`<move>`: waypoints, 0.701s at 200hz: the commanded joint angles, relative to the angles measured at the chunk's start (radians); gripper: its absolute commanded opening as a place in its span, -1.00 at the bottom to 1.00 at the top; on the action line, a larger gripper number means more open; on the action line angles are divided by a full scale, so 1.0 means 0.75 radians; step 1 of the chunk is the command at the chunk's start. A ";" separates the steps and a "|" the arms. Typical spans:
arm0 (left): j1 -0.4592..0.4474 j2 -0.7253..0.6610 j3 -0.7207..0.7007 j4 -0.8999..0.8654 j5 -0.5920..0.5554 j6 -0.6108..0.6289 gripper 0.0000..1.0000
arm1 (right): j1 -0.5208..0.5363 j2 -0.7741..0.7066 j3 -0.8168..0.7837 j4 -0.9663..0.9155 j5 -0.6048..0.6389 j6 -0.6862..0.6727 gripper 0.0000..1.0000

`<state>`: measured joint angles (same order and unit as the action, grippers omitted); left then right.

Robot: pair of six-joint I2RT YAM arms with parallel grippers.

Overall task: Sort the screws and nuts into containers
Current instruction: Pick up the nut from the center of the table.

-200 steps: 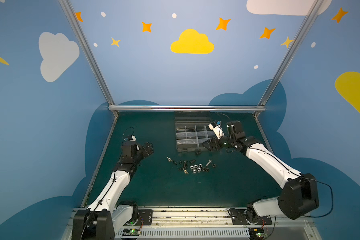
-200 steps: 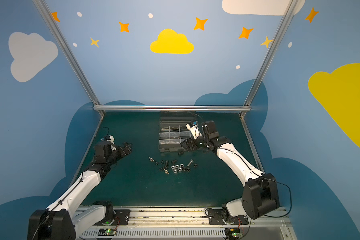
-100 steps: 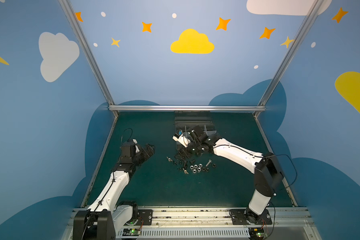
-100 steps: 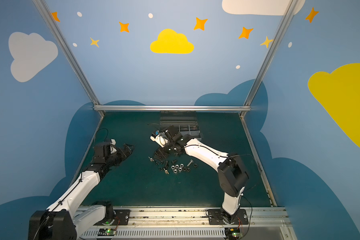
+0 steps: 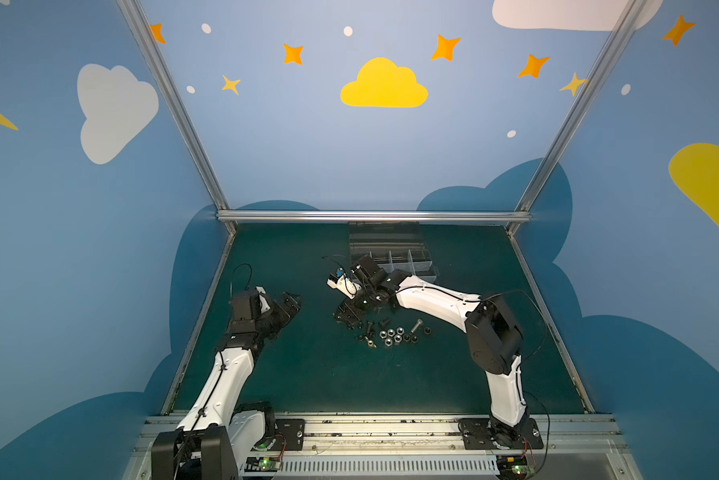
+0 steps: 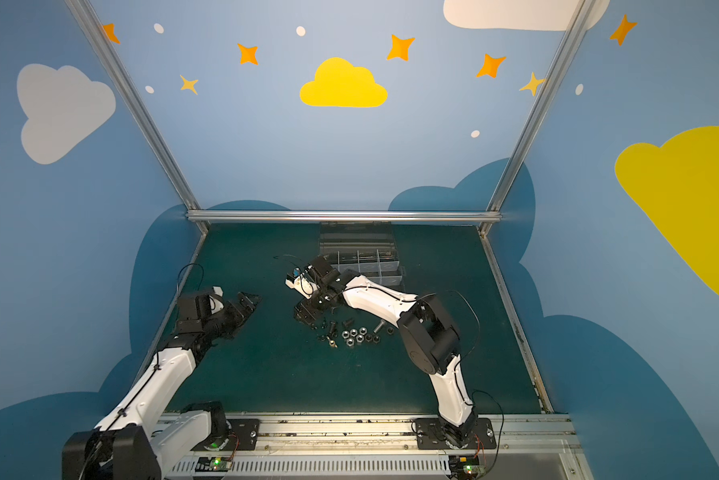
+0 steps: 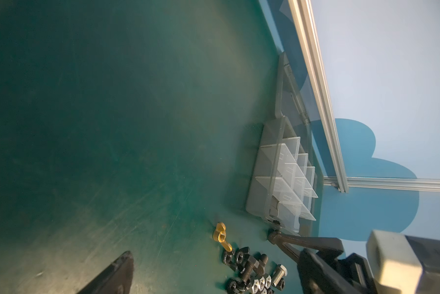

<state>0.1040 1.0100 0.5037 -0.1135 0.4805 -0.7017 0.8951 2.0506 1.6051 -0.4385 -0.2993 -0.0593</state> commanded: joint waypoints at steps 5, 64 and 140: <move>0.013 -0.001 -0.008 0.019 0.050 -0.029 0.99 | 0.007 0.050 0.055 -0.023 -0.022 0.008 0.41; 0.019 0.069 0.009 0.049 0.111 -0.054 0.99 | 0.009 0.091 0.061 -0.050 -0.042 -0.010 0.16; 0.019 0.153 0.046 0.033 0.141 -0.042 1.00 | 0.009 0.167 0.109 -0.097 -0.085 -0.027 -0.06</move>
<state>0.1131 1.1187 0.5087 -0.0898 0.5720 -0.7410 0.8967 2.1445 1.6554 -0.4824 -0.3374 -0.0723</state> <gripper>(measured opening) 0.997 0.477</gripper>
